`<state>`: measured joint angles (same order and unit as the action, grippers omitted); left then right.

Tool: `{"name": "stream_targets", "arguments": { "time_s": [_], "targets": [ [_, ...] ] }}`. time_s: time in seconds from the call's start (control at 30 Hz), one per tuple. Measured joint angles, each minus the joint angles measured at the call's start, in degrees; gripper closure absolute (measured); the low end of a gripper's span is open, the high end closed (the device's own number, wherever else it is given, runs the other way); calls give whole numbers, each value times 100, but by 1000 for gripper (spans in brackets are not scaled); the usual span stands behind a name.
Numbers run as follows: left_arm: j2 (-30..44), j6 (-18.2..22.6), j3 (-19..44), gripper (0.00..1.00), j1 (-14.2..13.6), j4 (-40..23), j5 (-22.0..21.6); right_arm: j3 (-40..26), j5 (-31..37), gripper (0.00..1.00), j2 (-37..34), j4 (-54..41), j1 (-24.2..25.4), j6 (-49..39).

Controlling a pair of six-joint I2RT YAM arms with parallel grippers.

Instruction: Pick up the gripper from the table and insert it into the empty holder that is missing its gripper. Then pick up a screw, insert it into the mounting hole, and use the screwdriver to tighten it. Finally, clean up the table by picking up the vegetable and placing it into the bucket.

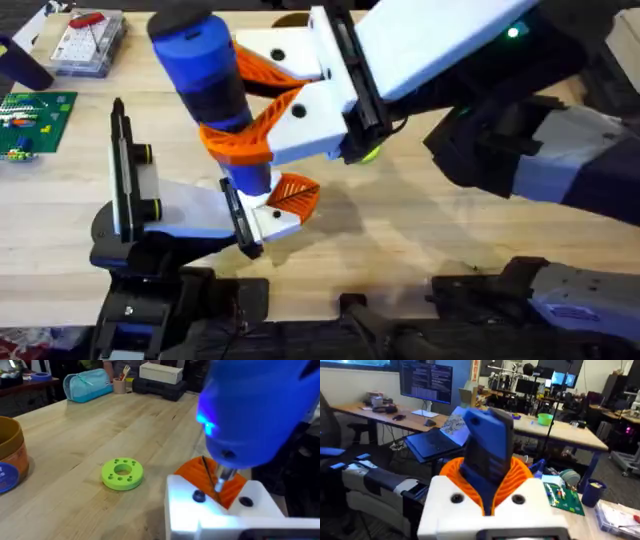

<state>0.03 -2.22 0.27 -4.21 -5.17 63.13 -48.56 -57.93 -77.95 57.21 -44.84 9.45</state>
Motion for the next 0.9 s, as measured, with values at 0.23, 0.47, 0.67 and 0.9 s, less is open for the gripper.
{"name": "stream_targets", "arguments": {
  "time_s": [0.23,0.47,0.67,0.9],
  "targets": [
    [0,0,0,989,0,0,0,2,-2,949,0,-46,68,-46],
    [0,0,0,989,0,0,0,2,0,950,0,-46,175,-44],
    [0,0,0,989,0,0,0,-8,-2,948,6,452,188,333],
    [0,0,0,987,0,0,0,-21,-46,950,7,186,231,602]
  ]
}}
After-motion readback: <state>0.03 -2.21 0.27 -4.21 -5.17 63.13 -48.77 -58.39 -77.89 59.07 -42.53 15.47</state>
